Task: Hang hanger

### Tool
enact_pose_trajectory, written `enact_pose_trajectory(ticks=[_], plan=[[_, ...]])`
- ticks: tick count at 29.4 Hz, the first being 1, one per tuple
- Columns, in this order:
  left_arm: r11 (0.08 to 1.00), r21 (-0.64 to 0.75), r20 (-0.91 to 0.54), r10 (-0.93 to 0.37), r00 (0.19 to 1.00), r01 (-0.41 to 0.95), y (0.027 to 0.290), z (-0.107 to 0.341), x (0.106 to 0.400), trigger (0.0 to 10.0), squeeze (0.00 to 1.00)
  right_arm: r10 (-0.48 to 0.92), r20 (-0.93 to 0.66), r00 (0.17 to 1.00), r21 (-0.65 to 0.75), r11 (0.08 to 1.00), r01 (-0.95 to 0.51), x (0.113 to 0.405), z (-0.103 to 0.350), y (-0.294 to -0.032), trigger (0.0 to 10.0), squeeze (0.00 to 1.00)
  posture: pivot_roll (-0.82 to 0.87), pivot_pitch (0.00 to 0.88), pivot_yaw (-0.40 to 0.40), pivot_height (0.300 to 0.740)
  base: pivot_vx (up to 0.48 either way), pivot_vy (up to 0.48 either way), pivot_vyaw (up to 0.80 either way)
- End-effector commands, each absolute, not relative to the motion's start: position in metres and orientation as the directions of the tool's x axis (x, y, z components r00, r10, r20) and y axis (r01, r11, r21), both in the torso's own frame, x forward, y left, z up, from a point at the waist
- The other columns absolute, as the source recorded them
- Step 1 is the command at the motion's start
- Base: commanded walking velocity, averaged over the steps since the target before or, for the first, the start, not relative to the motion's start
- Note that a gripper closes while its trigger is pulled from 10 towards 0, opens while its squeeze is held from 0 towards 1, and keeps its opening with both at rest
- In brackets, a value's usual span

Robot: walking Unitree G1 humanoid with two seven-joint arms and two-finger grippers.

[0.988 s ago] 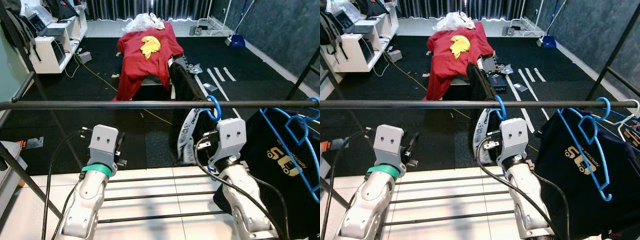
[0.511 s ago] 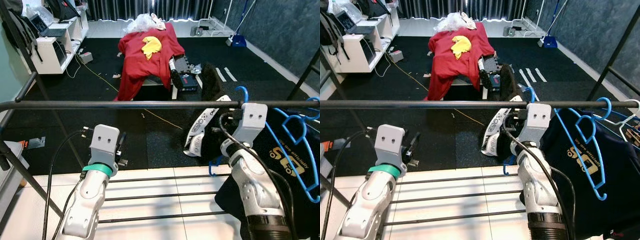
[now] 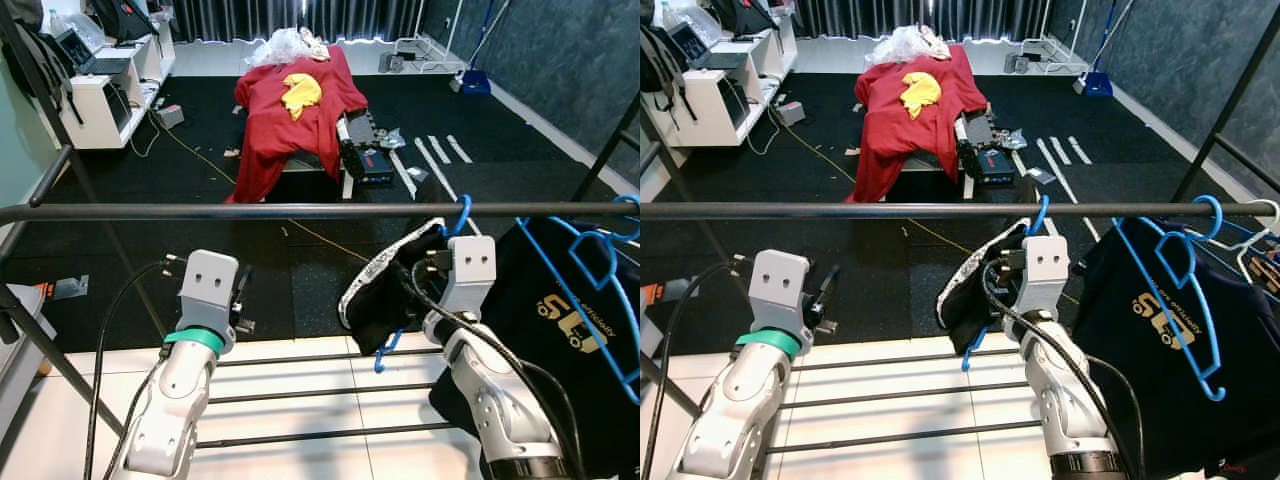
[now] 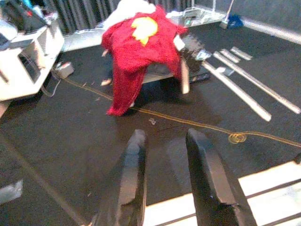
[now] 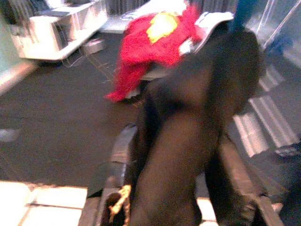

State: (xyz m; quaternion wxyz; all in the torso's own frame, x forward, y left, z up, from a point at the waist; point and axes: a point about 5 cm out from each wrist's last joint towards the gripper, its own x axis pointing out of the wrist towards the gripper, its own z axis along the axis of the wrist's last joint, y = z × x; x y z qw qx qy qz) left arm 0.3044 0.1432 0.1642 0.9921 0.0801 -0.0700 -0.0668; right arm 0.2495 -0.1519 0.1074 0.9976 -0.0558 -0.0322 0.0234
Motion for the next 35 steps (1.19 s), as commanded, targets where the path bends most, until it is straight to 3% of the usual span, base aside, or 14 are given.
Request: enact_pose_trajectory(ticks=[1, 4, 8, 14, 18, 19, 23, 24, 27, 28, 32, 35], plan=[[0.974, 0.162, 0.11, -0.177, 0.978, 0.158, 0.138, 0.161, 0.304, 10.0, 0.0, 0.047, 0.055, 0.997, -0.169, 0.985, -0.037, 0.242, 0.101, -0.149, 10.0, 0.0, -0.21, 0.108, 0.047, 0.74, 0.0, 0.0, 0.0], [0.972, 0.166, 0.107, -0.186, 0.977, 0.167, 0.137, 0.16, 0.303, 10.0, 0.0, 0.114, 0.011, 0.993, -0.193, 0.975, -0.11, 0.223, 0.089, -0.147, 10.0, 0.0, -0.21, 0.112, 0.052, 0.74, 0.0, 0.0, 0.0], [0.97, 0.171, 0.104, -0.19, 0.976, 0.17, 0.139, 0.161, 0.304, 10.0, 0.0, 0.06, -0.015, 0.998, -0.227, 0.972, -0.062, 0.197, 0.08, -0.17, 10.0, 0.0, -0.22, 0.127, 0.059, 0.74, 0.0, 0.0, 0.0], [0.968, 0.17, 0.092, -0.2, 0.975, 0.182, 0.137, 0.157, 0.303, 10.0, 0.0, 0.001, -0.102, 0.995, -0.264, 0.964, -0.028, 0.185, 0.05, -0.181, 10.0, 0.0, -0.23, 0.129, 0.061, 0.74, 0.0, 0.0, 0.0], [0.964, 0.173, 0.056, -0.214, 0.975, 0.202, 0.134, 0.146, 0.303, 10.0, 0.0, -0.002, -0.243, 0.97, -0.276, 0.959, -0.067, 0.18, 0.011, -0.184, 10.0, 0.0, -0.24, 0.131, 0.063, 0.74, 0.0, 0.0, 0.0], [0.959, 0.183, -0.005, -0.219, 0.976, 0.216, 0.136, 0.127, 0.301, 10.0, 0.0, -0.032, -0.321, 0.947, -0.269, 0.961, -0.058, 0.181, -0.008, -0.187, 10.0, 0.0, -0.24, 0.131, 0.063, 0.74, 0.0, 0.0, 0.0], [0.959, 0.194, -0.101, -0.191, 0.976, 0.207, 0.143, 0.099, 0.297, 10.0, 0.0, -0.064, -0.375, 0.925, -0.268, 0.962, -0.042, 0.185, -0.02, -0.189, 10.0, 0.0, -0.24, 0.128, 0.062, 0.74, 0.0, 0.0, 0.0], [0.95, 0.225, -0.268, -0.151, 0.952, 0.214, 0.153, 0.056, 0.287, 10.0, 0.0, -0.073, -0.4, 0.914, -0.251, 0.967, -0.033, 0.193, -0.025, -0.187, 10.0, 0.0, -0.23, 0.121, 0.058, 0.74, 0.0, 0.0, 0.0], [0.945, 0.242, -0.327, -0.133, 0.936, 0.219, 0.157, 0.04, 0.282, 10.0, 0.0, -0.071, -0.405, 0.911, -0.243, 0.97, -0.033, 0.196, -0.026, -0.185, 10.0, 0.0, -0.23, 0.121, 0.058, 0.74, 0.0, 0.0, 0.0], [0.952, 0.223, -0.423, -0.101, 0.901, 0.211, 0.163, 0.018, 0.272, 10.0, 0.0, -0.059, -0.426, 0.903, -0.23, 0.972, -0.045, 0.199, -0.03, -0.182, 10.0, 0.0, -0.24, 0.121, 0.056, 0.74, 0.0, 0.0, 0.0], [0.962, 0.2, -0.547, -0.05, 0.835, 0.188, 0.171, -0.011, 0.256, 10.0, 0.0, -0.046, -0.475, 0.879, -0.224, 0.972, -0.07, 0.2, -0.039, -0.178, 10.0, 0.0, -0.24, 0.115, 0.051, 0.74, 0.0, 0.0, 0.0], [0.965, 0.196, -0.693, 0.009, 0.721, 0.176, 0.181, -0.045, 0.225, 10.0, 0.0, -0.082, -0.541, 0.837, -0.248, 0.966, -0.066, 0.195, -0.052, -0.183, 10.0, 0.0, -0.24, 0.107, 0.044, 0.74, 0.0, 0.0, 0.0]])
